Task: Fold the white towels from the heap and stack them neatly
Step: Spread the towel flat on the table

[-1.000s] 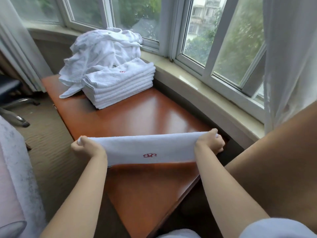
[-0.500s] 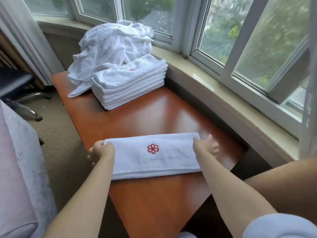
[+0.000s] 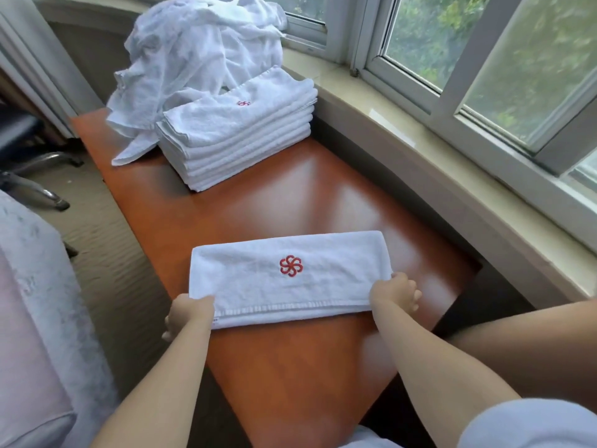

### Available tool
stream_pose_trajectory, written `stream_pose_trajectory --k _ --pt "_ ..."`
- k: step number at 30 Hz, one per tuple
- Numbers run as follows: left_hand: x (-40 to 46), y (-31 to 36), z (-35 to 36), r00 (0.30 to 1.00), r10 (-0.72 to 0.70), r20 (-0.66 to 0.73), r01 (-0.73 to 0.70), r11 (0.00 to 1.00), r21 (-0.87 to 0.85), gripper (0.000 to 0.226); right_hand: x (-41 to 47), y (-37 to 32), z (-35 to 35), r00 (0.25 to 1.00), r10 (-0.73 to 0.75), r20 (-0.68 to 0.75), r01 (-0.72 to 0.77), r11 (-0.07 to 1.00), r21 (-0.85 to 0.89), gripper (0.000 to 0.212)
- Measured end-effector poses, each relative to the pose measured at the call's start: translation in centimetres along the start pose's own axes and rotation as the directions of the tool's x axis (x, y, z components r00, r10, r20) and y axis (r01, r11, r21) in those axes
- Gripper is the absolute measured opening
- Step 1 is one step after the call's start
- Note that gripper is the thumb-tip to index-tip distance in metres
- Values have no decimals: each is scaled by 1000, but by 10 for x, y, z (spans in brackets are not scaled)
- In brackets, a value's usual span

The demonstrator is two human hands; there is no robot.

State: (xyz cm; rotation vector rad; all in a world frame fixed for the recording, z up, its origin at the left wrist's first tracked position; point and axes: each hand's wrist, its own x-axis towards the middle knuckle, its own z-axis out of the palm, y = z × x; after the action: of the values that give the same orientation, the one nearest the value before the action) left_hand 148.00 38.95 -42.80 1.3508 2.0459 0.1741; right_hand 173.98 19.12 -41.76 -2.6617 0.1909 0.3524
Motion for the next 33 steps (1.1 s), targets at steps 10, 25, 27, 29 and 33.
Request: stream_pose_trajectory --k 10,25,27,29,33 --pt "-7 -1 -3 991 116 73 -122 989 85 17 9 9 -1 997 9 76 -33 944 327 36" --pt "-16 -13 1 998 56 -22 -59 975 -215 39 16 29 5 989 103 102 -139 873 468 27" --pt "-14 -23 2 1000 0 6 1 972 -235 42 16 34 9 987 106 125 -150 894 423 33" --pt "-16 -27 1 989 80 -125 -111 958 -264 35 12 26 10 998 66 8 -63 886 459 36" --pt "-28 -28 8 986 -3 -169 -40 968 -247 41 4 25 16 989 148 -1 -140 938 316 44"
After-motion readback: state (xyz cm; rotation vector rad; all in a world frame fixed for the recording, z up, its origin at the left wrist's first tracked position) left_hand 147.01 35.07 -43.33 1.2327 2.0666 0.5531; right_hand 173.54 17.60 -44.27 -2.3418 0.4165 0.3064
